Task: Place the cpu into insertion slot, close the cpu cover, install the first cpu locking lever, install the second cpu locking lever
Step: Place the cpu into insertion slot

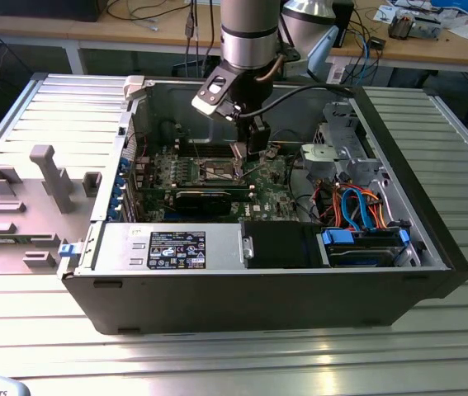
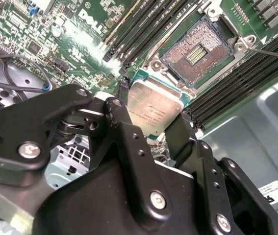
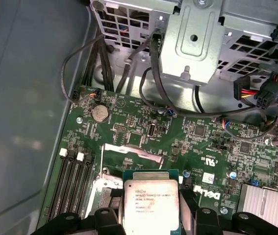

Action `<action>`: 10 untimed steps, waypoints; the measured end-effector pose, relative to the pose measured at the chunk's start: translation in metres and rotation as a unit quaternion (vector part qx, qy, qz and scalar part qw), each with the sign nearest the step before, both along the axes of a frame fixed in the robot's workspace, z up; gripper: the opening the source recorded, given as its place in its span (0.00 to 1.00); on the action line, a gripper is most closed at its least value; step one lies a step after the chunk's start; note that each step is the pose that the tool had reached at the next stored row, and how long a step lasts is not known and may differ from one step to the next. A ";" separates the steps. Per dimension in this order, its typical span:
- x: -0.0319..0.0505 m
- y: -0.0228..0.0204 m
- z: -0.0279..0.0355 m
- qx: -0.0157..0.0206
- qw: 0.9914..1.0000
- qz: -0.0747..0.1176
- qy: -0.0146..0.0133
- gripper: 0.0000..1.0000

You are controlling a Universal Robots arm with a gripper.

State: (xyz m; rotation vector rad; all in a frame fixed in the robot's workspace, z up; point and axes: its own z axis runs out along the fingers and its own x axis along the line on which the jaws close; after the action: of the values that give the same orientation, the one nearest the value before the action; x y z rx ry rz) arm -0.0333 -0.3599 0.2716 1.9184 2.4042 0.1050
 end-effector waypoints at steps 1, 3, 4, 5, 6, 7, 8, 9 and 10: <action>0.0000 0.0000 -0.0001 0.000 1.000 -0.003 0.000 0.54; 0.0000 0.0000 -0.0003 -0.001 1.000 -0.008 0.000 0.54; 0.0000 0.0000 -0.0004 -0.001 1.000 -0.010 0.000 0.54; 0.0000 0.0000 -0.0006 -0.002 1.000 -0.013 0.000 0.54; 0.0000 0.0000 -0.0008 -0.002 1.000 -0.017 0.000 0.54; 0.0000 0.0000 -0.0008 -0.002 1.000 -0.019 0.000 0.54; 0.0000 0.0000 -0.0010 -0.002 1.000 -0.021 0.000 0.54; -0.0001 0.0001 -0.0012 -0.003 1.000 -0.024 0.000 0.54; -0.0001 0.0002 -0.0013 -0.003 1.000 -0.028 0.000 0.54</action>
State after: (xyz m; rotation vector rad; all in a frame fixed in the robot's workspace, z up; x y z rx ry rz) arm -0.0334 -0.3597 0.2703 1.9808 2.3468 0.0961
